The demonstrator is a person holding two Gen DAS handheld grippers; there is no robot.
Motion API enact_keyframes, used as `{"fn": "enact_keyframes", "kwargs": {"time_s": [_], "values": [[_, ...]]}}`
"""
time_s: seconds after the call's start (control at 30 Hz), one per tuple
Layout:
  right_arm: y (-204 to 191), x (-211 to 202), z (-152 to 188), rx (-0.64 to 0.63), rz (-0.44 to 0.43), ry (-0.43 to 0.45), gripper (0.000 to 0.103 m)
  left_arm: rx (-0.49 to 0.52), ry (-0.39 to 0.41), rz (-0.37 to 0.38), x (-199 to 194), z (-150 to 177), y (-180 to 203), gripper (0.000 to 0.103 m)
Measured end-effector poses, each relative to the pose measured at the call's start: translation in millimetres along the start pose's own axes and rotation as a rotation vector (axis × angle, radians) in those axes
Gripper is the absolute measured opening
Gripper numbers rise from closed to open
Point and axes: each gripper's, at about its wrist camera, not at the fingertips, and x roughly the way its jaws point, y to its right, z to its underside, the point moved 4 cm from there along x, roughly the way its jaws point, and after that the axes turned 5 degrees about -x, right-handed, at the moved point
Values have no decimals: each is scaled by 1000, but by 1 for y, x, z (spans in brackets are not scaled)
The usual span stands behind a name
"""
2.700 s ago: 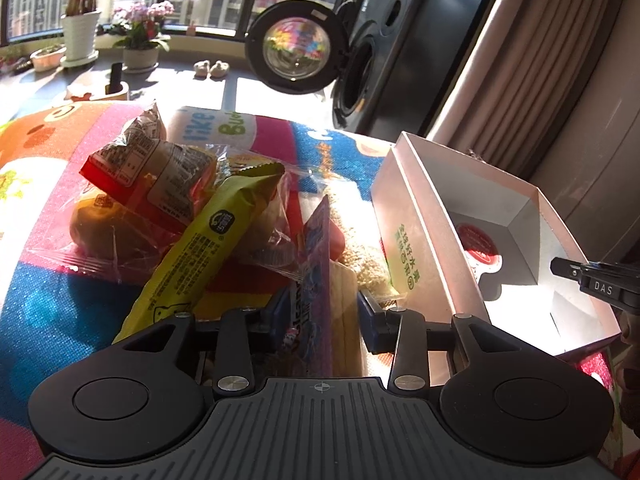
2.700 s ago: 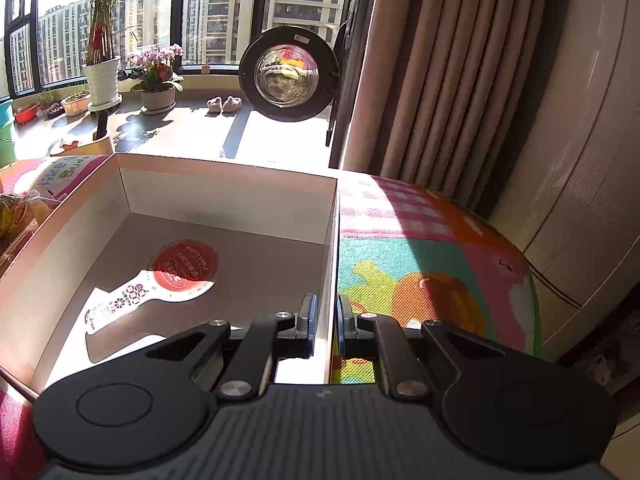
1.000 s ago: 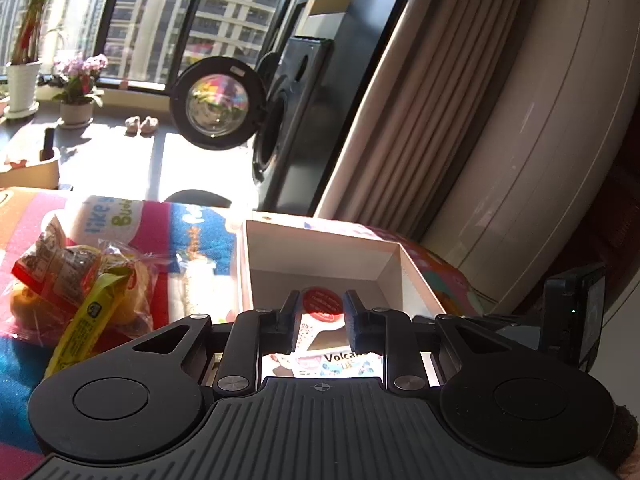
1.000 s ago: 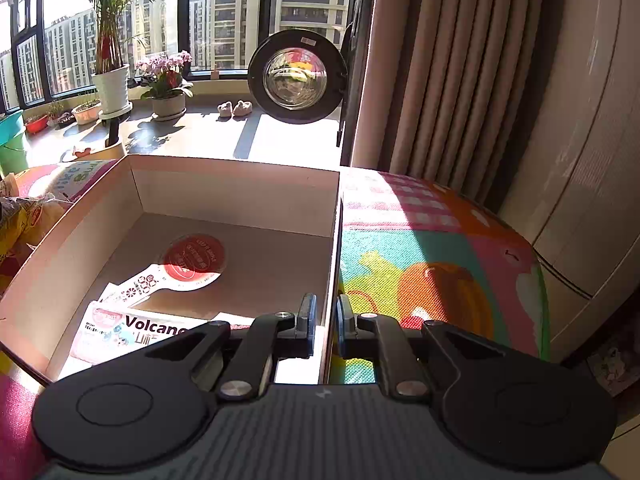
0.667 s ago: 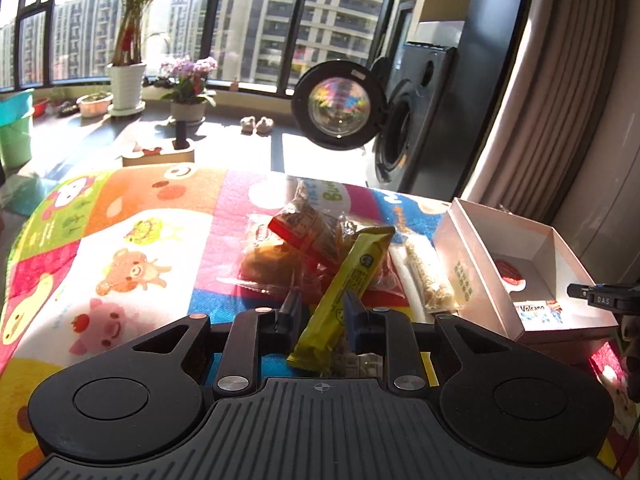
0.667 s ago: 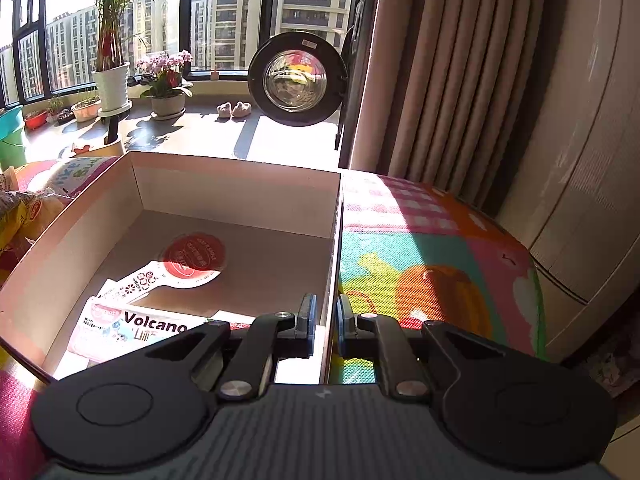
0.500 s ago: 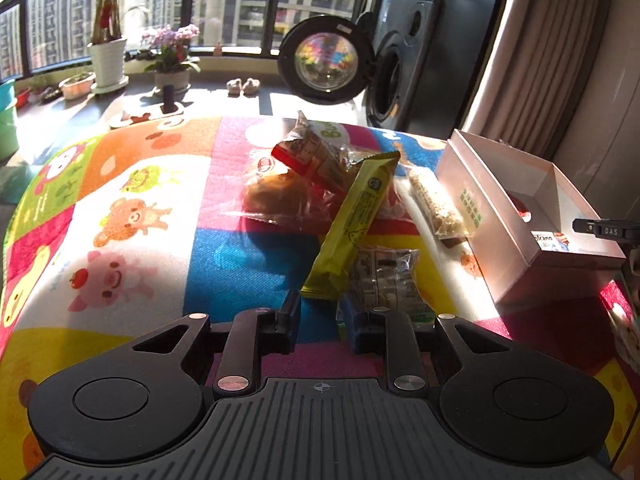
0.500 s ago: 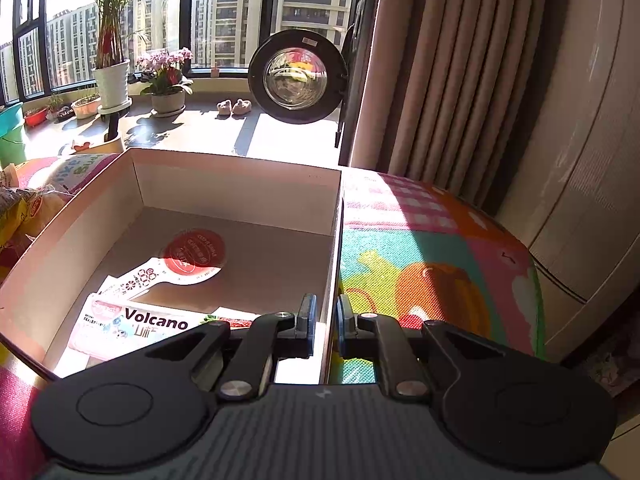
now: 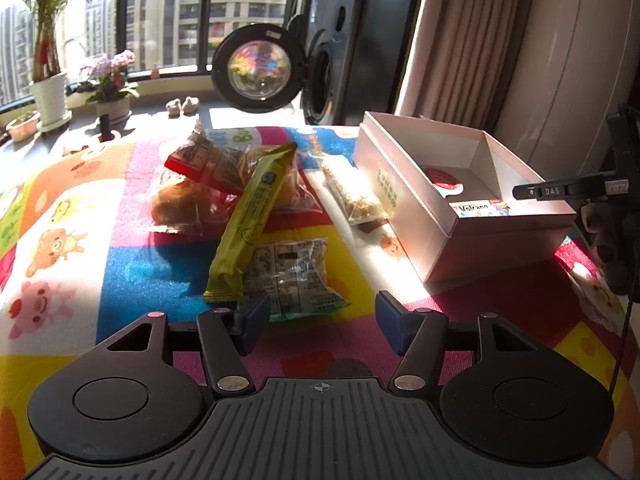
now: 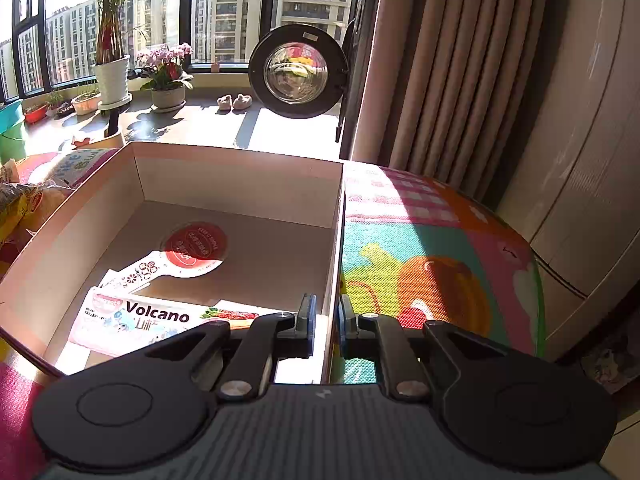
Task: Organize objects
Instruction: 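Reach the left gripper to the yellow snack bar and grasp it, then lower the yellow bar into the box and open the left gripper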
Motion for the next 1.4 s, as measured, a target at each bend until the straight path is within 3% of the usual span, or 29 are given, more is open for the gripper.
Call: {"fn": "enact_keyframes", "kwargs": {"time_s": [0.07, 0.13, 0.33, 0.47, 0.7, 0.87, 1.0, 1.1, 1.27, 1.4], "values": [[-1, 1, -1, -2, 4, -2, 11, -11, 88, -51, -5, -18, -5, 64], [-1, 1, -1, -3, 8, -3, 11, -19, 97, -87, 2, -32, -12, 64], [-2, 0, -1, -7, 12, -7, 11, -5, 19, -175, 53, -47, -22, 62], [-2, -4, -2, -19, 11, 0, 11, -37, -24, -184, 65, -45, -22, 40], [-2, -1, -5, -16, 25, 4, 11, -43, -42, -207, 74, -44, -23, 34], [-2, 0, -4, -27, 33, 10, 10, -155, -52, -108, 58, -43, -28, 25], [-2, 0, -4, -23, 32, 16, 10, -126, 13, -104, 29, -49, -18, 24], [-1, 0, -4, -16, 27, 20, 10, -165, 40, -50, 12, -63, -8, 24], [2, 1, -5, -1, 13, 23, 10, -181, 38, 129, 6, -95, 44, 24], [4, 2, -5, 15, 1, 23, 10, -242, -43, 277, 40, -110, 87, 24]]}}
